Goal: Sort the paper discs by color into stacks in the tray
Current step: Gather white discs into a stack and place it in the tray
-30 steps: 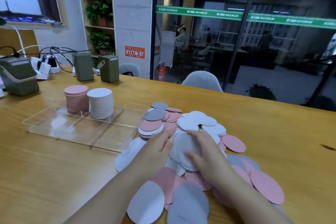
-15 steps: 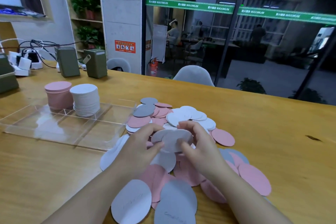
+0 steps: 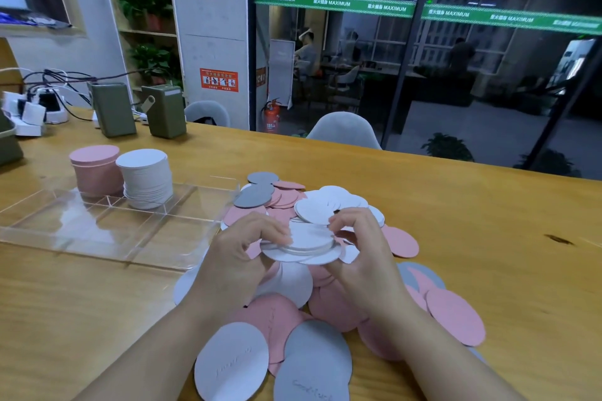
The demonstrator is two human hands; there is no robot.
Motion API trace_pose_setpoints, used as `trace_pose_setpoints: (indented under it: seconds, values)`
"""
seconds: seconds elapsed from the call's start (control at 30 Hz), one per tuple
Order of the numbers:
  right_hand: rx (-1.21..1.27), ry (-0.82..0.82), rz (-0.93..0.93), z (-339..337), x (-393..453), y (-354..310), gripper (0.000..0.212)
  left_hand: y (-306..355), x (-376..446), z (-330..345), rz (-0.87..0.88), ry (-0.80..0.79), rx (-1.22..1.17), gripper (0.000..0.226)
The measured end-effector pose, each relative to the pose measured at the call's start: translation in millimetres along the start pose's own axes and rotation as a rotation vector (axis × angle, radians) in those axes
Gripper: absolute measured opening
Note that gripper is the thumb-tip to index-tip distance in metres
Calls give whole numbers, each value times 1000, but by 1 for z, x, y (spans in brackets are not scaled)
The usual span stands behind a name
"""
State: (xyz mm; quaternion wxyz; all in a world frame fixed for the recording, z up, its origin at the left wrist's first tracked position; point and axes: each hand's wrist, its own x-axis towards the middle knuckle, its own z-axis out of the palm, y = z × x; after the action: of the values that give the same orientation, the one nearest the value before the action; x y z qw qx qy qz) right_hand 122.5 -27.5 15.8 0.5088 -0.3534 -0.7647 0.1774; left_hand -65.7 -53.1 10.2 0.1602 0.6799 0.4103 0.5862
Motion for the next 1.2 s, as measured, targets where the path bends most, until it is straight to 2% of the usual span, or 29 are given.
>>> trace_pose_setpoints:
  seconds: [0.1,0.2,0.3,0.37,0.5,0.6,0.67,0.77,0.97,1.03,1.2]
  values:
    - [34,20,161,2,-2,0,35,2,-1,2,-85,-1,-23,47]
    - [29,7,254,8,-3,-5,27,6,-2,4,-192,-43,-29,32]
    - [4,-21,218,14,-5,-9,18,7,-3,6,-241,-165,6,42]
    - [-18,-68,183,19,-8,-10,25,6,-6,7,-266,-256,86,47]
    - [-117,-206,157,23,-10,-9,48,2,-7,6,-244,-318,166,45]
    - [-148,-286,148,18,-6,-9,47,-1,-4,2,-267,-253,129,41]
    - [-165,-262,208,14,-4,-7,42,-1,0,-3,-286,-139,89,31]
    - [-282,-224,220,12,-4,-4,19,-3,7,-14,-346,30,-23,27]
    - [-408,-353,219,29,-5,-15,36,-12,15,-36,-464,129,-94,28]
    - [-433,-378,254,36,-5,-19,33,-14,17,-36,-488,173,-160,39]
    - [-524,-424,326,43,-4,-30,55,-18,12,-30,-506,117,-187,44]
